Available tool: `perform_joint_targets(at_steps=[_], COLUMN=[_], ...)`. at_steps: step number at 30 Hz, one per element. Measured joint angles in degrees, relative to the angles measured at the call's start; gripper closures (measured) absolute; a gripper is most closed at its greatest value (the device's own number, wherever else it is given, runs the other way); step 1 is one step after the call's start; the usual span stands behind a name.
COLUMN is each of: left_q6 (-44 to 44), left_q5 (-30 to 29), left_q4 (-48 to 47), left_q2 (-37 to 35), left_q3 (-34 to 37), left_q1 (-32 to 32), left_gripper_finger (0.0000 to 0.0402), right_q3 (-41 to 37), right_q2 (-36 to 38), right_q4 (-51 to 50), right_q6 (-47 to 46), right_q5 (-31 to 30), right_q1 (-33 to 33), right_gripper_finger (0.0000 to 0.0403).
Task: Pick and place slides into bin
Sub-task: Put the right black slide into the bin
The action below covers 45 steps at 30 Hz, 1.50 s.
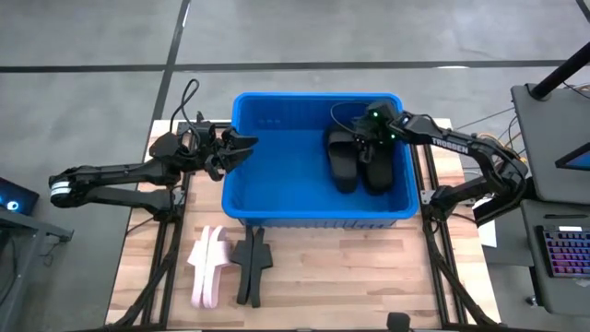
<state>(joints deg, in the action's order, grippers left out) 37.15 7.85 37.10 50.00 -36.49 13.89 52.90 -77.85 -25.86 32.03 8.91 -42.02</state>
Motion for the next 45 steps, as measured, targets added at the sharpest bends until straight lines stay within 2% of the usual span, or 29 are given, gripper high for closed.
perform_joint_targets(at_steps=[6, 11, 27, 32, 39, 45], left_q6=[0.0, 0.0, 0.0, 0.0, 0.0, 0.0], left_q5=[-0.5, -0.7, -0.9, -0.9, -0.9, -0.9], left_q4=[0.0, 0.0, 0.0, 0.0, -0.1, 0.0], left_q2=[0.0, 0.0, 0.0, 0.0, 0.0, 0.4], left_q3=[0.0, 0.0, 0.0, 0.0, 0.0, 0.1], left_q1=[0.0, 0.0, 0.0, 0.0, 0.0, 0.0], left_gripper_finger=[0.0132, 0.0132, 0.0132, 0.0132, 0.0132, 0.0132], right_q3=[4.6, 6.0, 7.8, 8.9, 13.5, 15.8], right_q2=[0.0, 0.0, 0.0, 0.1, 1.7, 6.0], right_q4=[-7.1, -9.2, -14.7, -14.6, -13.5, -1.0], right_q6=[0.2, 0.5, -7.0, -13.6, -18.6, -24.1], right_q5=[0.0, 0.0, 0.0, 0.2, 6.5, 17.9], right_q1=[0.0, 0.0, 0.0, 0.0, 0.1, 0.8], right_gripper_finger=[0.0225, 0.0223, 0.0224, 0.0223, 0.0235, 0.0251])
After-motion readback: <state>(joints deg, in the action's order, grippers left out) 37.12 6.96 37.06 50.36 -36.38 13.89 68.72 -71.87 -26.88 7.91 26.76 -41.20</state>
